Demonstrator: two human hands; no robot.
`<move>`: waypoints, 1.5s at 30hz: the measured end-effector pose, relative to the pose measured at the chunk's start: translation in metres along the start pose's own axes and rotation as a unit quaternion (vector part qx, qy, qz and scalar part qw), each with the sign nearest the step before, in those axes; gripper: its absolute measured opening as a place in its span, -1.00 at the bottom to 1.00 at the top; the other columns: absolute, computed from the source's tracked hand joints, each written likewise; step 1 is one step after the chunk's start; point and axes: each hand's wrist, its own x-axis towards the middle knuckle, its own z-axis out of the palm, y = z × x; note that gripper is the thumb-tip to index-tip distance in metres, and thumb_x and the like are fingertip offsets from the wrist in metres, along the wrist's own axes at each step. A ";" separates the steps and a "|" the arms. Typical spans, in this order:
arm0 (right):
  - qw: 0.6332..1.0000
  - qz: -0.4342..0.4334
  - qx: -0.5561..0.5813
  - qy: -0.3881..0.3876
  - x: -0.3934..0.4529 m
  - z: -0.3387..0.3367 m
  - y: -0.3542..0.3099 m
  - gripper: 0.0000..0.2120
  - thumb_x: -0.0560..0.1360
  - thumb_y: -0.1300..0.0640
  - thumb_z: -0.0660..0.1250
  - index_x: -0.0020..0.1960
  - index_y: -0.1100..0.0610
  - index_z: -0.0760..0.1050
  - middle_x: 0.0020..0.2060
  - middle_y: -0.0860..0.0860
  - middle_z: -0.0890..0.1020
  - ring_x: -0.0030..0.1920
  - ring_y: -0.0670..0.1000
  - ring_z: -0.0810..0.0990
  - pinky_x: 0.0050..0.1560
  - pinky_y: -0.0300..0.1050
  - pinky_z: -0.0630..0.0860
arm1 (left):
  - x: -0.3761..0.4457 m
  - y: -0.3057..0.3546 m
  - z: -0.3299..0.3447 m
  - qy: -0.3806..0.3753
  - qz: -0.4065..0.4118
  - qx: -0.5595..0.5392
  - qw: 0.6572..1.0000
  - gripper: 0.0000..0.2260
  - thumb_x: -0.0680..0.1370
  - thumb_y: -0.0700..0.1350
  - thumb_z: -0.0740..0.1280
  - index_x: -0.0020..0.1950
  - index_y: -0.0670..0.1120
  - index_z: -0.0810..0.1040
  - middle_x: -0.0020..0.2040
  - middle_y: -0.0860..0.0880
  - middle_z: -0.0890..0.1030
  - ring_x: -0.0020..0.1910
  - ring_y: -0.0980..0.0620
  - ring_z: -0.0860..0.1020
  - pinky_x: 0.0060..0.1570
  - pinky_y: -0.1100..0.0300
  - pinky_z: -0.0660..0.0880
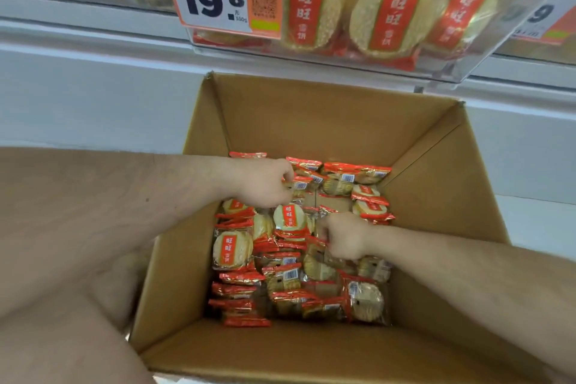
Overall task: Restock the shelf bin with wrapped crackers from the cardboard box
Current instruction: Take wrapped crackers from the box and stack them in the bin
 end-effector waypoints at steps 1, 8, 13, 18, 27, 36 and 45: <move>0.998 -0.028 0.003 0.050 -0.010 -0.015 -0.007 -0.84 0.40 0.24 0.35 -0.19 0.01 0.43 -0.21 -0.03 0.58 -0.15 0.06 0.58 -0.18 -0.03 0.56 | -0.003 0.001 0.001 -0.001 -0.013 -0.021 1.000 -0.57 0.56 0.06 0.25 0.42 0.02 0.31 0.01 -0.01 0.66 -0.14 0.03 0.61 -0.06 0.01 0.58; 0.835 -0.318 0.004 0.449 -0.050 -0.041 -0.039 -0.88 0.31 0.31 0.37 -0.20 0.17 0.47 -0.33 -0.05 0.47 -0.23 -0.03 0.38 -0.14 -0.25 0.27 | -0.007 0.021 0.006 0.034 -0.079 -0.448 0.890 -0.46 0.58 -0.16 0.31 0.50 0.15 0.21 0.32 -0.13 0.49 0.07 -0.16 0.60 -0.02 -0.06 0.62; 0.892 -0.240 0.034 0.382 -0.028 -0.020 -0.013 -0.59 0.39 -0.04 0.38 0.14 0.17 0.48 -0.02 0.02 0.55 0.03 -0.01 0.49 0.09 -0.18 0.37 | 0.001 0.008 0.005 0.132 -0.036 -0.351 0.926 -0.48 0.49 -0.32 0.37 0.31 0.18 0.45 0.11 -0.08 0.54 -0.25 -0.01 0.55 -0.43 0.20 0.42; 0.989 -0.004 -0.105 0.100 0.014 0.029 0.021 -0.59 0.49 -0.07 0.31 0.28 0.08 0.43 0.09 0.08 0.60 0.15 0.13 0.54 0.13 -0.05 0.50 | 0.000 -0.009 0.003 0.087 -0.033 -0.307 0.947 -0.50 0.51 -0.33 0.38 0.27 0.20 0.48 0.12 -0.07 0.55 -0.30 0.06 0.49 -0.36 0.24 0.41; 0.984 0.023 -0.175 0.005 0.034 0.057 0.026 -0.77 0.48 0.17 0.37 0.13 0.10 0.51 0.05 0.06 0.62 0.08 0.09 0.59 0.02 -0.08 0.53 | 0.005 -0.020 0.003 0.061 -0.024 -0.285 0.956 -0.28 0.41 -0.47 0.31 0.27 0.32 0.45 0.42 -0.05 0.37 -0.04 0.03 0.54 -0.24 0.19 0.52; 0.927 -0.100 -0.089 0.351 -0.100 -0.080 0.001 -0.80 0.45 0.12 0.35 0.00 0.07 0.35 0.00 0.01 0.55 -0.10 0.10 0.59 -0.15 -0.04 0.52 | -0.012 0.005 -0.026 0.109 0.041 -0.292 0.949 -0.19 0.42 -0.45 0.34 0.42 0.33 0.29 0.37 -0.04 0.38 -0.16 -0.02 0.51 -0.24 0.18 0.48; 0.780 -0.270 -0.087 0.558 -0.162 -0.105 -0.022 -0.68 0.30 0.25 0.37 -0.06 0.07 0.28 0.16 0.15 0.62 0.09 0.04 0.56 -0.03 -0.10 0.61 | -0.064 0.036 -0.042 0.027 0.186 -0.479 0.857 -0.15 0.28 -0.50 0.21 0.44 0.18 0.32 0.23 -0.08 0.54 0.03 -0.13 0.49 -0.21 0.12 0.44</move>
